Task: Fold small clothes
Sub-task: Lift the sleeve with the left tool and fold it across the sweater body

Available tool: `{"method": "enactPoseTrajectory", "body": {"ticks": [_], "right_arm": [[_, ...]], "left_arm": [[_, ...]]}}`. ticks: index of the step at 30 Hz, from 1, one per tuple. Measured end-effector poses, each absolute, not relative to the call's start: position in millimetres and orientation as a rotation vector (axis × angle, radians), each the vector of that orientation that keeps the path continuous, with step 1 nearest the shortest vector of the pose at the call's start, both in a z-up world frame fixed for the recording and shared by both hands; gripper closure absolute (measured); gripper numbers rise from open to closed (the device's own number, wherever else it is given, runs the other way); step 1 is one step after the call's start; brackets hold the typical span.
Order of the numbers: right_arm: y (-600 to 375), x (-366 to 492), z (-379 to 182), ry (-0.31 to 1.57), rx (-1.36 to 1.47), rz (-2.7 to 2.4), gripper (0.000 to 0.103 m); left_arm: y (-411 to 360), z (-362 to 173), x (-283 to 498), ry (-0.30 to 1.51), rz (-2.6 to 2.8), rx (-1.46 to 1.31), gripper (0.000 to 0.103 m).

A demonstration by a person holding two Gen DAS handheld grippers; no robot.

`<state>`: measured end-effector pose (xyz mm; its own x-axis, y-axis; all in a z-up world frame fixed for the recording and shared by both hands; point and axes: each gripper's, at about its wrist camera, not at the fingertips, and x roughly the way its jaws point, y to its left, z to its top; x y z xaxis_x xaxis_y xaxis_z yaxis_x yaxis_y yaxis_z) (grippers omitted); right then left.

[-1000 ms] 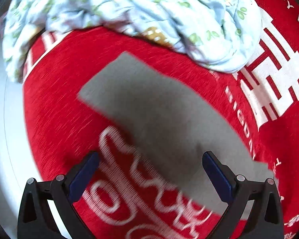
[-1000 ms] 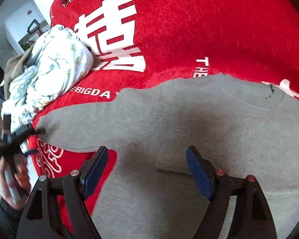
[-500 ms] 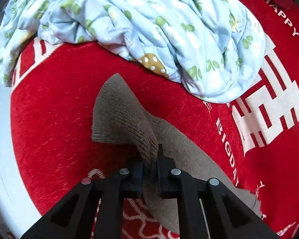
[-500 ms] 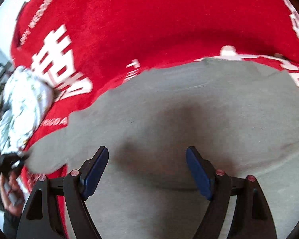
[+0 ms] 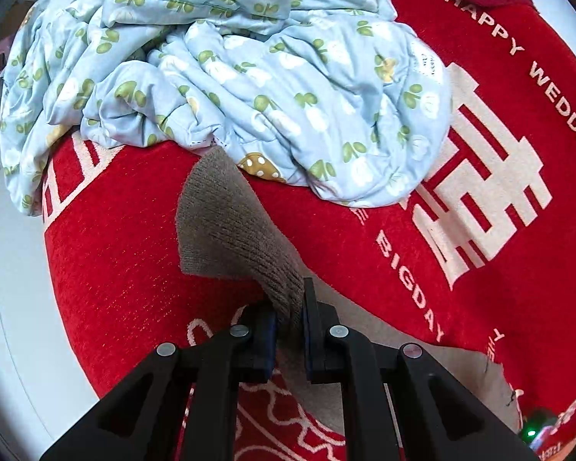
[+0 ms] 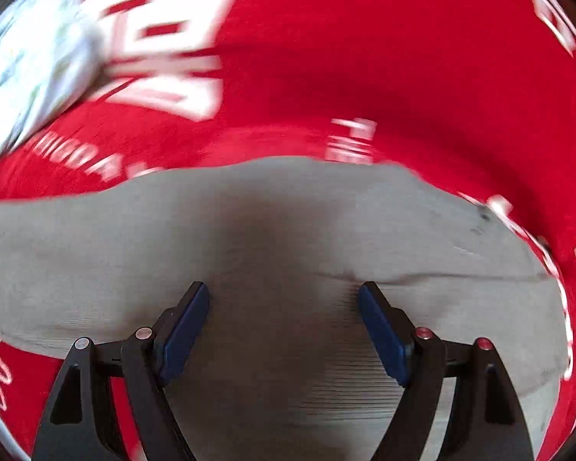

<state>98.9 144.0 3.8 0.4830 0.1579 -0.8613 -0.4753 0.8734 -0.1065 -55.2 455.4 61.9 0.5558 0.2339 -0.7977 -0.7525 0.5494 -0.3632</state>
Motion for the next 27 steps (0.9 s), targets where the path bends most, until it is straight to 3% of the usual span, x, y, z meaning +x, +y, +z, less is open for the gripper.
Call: {"method": "enactPoseTrajectory", "body": {"ticks": [7,14,22,23,24,27], "right_arm": [[162,63,28,1.059,-0.212,0.81,0.02],[42,82,44,1.018,-0.078,0.535,0.02],[-79,91,21,1.02,0.04,0.152,0.02],[-75,90,21,1.005,0.014,0.165,0.019],[-68,88,21,1.009,0.004,0.23,0.012],[-56,76,31,0.987,0.044,0.436,0.01]], "left_arm": [[444,82,-59,0.763,0.629,-0.739,0.092],[400,107,-42,0.793,0.548,-0.652,0.092],[320,143,-11,0.804,0.432,-0.551,0.092],[311,146,-8,0.806,0.421,-0.543,0.092],[301,151,-5,0.809,0.405,-0.535,0.092],[270,163,4,0.818,0.364,-0.495,0.092]]}}
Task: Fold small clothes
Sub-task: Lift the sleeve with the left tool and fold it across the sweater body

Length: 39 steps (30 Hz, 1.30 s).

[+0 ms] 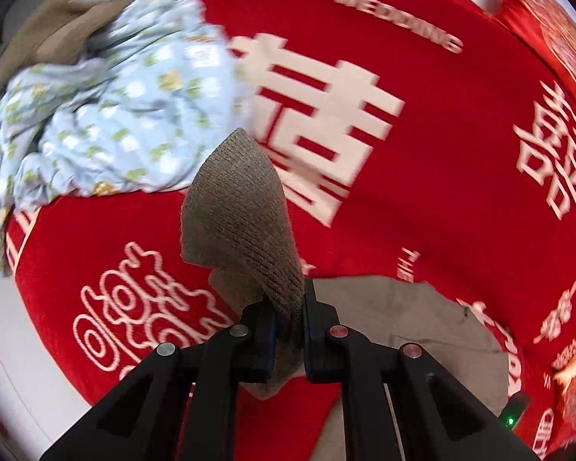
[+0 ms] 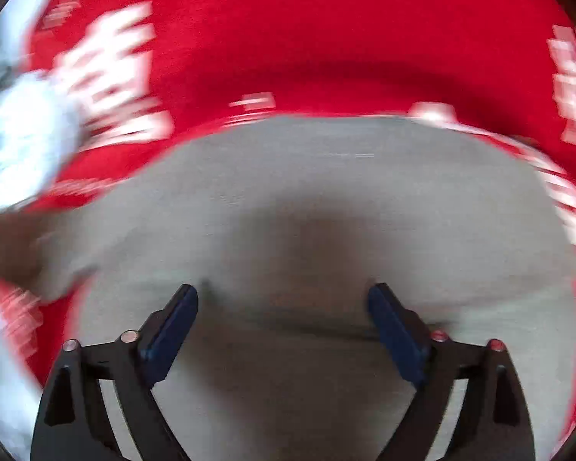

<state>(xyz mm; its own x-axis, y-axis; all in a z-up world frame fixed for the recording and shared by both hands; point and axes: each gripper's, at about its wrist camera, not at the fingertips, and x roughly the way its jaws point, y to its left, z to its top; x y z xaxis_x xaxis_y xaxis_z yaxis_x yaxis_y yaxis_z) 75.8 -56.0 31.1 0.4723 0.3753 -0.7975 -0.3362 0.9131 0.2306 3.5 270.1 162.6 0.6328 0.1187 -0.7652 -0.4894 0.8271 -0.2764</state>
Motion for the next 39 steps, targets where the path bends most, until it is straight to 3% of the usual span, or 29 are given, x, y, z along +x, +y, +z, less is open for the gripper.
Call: {"method": "enactPoseTrajectory", "body": {"ticks": [12,18,39], "right_arm": [[-122,40,39,0.921,-0.144,0.326,0.01],[-166,35,21,0.948,-0.041,0.271,0.01],[-202,-11,12,0.851,-0.119,0.296,0.01]], "left_arm": [[177,161,44,0.9,0.283,-0.398,0.092],[136,153,61,0.941,0.259,-0.336,0.092],[15,125,107,1.023,0.146,-0.212,0.092]]}}
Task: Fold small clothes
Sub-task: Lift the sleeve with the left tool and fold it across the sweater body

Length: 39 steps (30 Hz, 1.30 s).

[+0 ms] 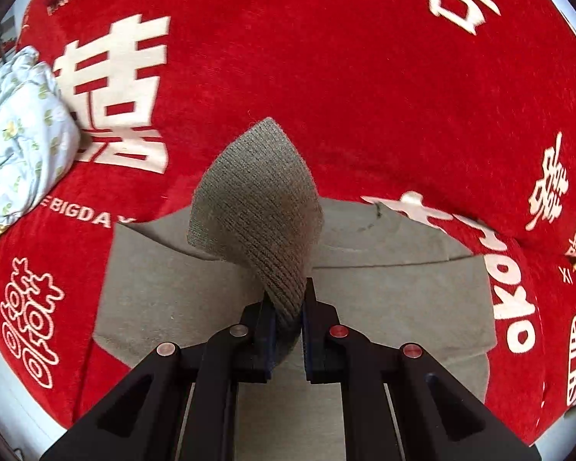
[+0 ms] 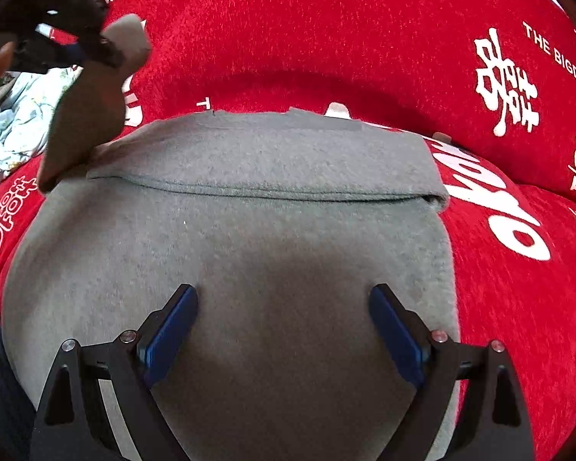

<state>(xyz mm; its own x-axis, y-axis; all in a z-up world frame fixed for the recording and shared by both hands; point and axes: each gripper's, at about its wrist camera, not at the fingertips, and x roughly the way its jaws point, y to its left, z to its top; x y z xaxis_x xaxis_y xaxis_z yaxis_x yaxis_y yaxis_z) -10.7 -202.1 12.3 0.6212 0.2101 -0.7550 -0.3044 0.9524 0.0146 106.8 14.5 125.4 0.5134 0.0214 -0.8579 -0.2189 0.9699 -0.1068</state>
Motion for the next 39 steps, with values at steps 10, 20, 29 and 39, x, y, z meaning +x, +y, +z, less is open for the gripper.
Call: {"method": "enactPoseTrajectory", "body": {"ticks": [10,20,29,39], "right_arm": [[-207,-22,11,0.824,-0.11,0.294,0.01],[-207,-31,9,0.789,-0.125,0.316,0.01],[-205,-36,8,0.762,-0.124,0.318,0.01],[-204,-40,6,0.731,-0.13,0.308,0.01]], "left_arm": [[-48,109,126,1.06,0.083,-0.126,0.092],[-120,92,138,1.089,-0.008,-0.033,0.092],[-162,67,145,1.134,-0.128,0.025,0.092],[-181,44,156,1.166,-0.13,0.077,0.092]]}}
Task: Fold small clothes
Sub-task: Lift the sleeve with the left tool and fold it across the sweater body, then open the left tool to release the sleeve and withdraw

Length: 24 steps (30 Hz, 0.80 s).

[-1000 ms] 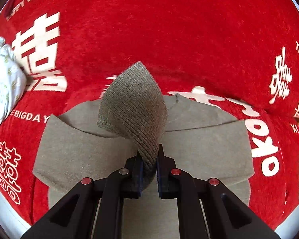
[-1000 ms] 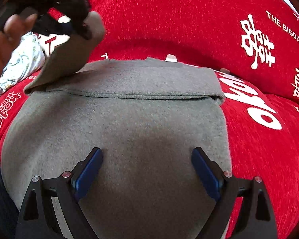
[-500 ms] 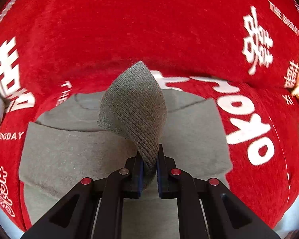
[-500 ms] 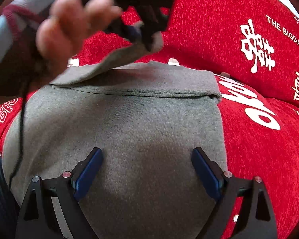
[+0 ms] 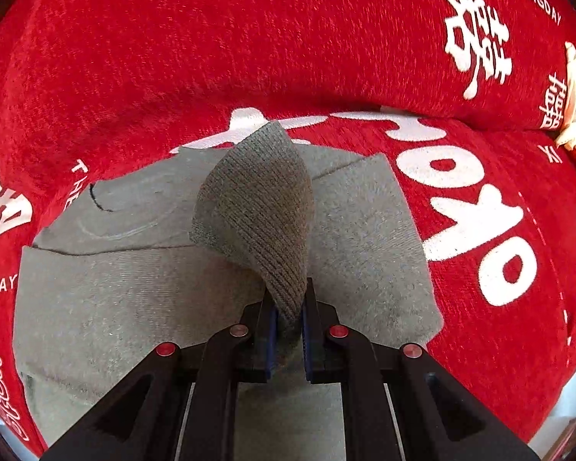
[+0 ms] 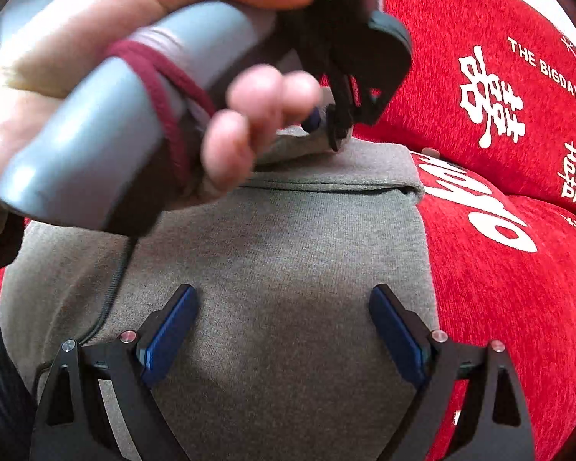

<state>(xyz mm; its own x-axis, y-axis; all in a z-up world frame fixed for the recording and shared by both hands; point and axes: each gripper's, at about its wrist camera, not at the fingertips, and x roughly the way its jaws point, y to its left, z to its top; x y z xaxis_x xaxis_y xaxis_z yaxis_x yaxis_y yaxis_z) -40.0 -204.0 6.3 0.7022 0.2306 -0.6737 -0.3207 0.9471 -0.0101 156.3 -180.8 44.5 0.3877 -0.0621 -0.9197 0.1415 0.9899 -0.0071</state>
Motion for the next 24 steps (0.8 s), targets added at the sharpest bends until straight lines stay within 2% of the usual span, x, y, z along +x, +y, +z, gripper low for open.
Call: {"method": "enactPoseTrajectory", "body": {"ticks": [5,6,7,9,13,17,20,24], "right_arm": [[-203,-40,9,0.724,-0.128,0.313,0.01],[-203,-40,9,0.723,-0.128,0.314,0.01],[-202,-40,10,0.722,-0.127,0.315,0.01],[-202,-39,11,0.721,-0.125,0.315,0.01],[-202,-39,12,0.721,-0.124,0.323,0.01],[-211,-38,22,0.723,-0.092,0.342,0.01],[-224,-18,44,0.689,-0.075,0.295,0.01],[-212,41,68,0.711,-0.081,0.295,0.01]], "left_arm": [[-190,35,156,1.169,-0.14,0.081,0.088],[-191,33,156,1.169,-0.152,0.074,0.074],[-192,33,156,1.166,-0.174,0.056,0.053],[-192,36,154,1.146,-0.18,0.045,0.03],[-191,46,151,1.142,-0.24,0.044,0.028],[-157,75,142,1.08,-0.323,-0.049,0.028],[-110,91,143,1.018,-0.255,-0.093,0.028],[-31,79,152,1.042,-0.03,-0.126,0.028]]}}
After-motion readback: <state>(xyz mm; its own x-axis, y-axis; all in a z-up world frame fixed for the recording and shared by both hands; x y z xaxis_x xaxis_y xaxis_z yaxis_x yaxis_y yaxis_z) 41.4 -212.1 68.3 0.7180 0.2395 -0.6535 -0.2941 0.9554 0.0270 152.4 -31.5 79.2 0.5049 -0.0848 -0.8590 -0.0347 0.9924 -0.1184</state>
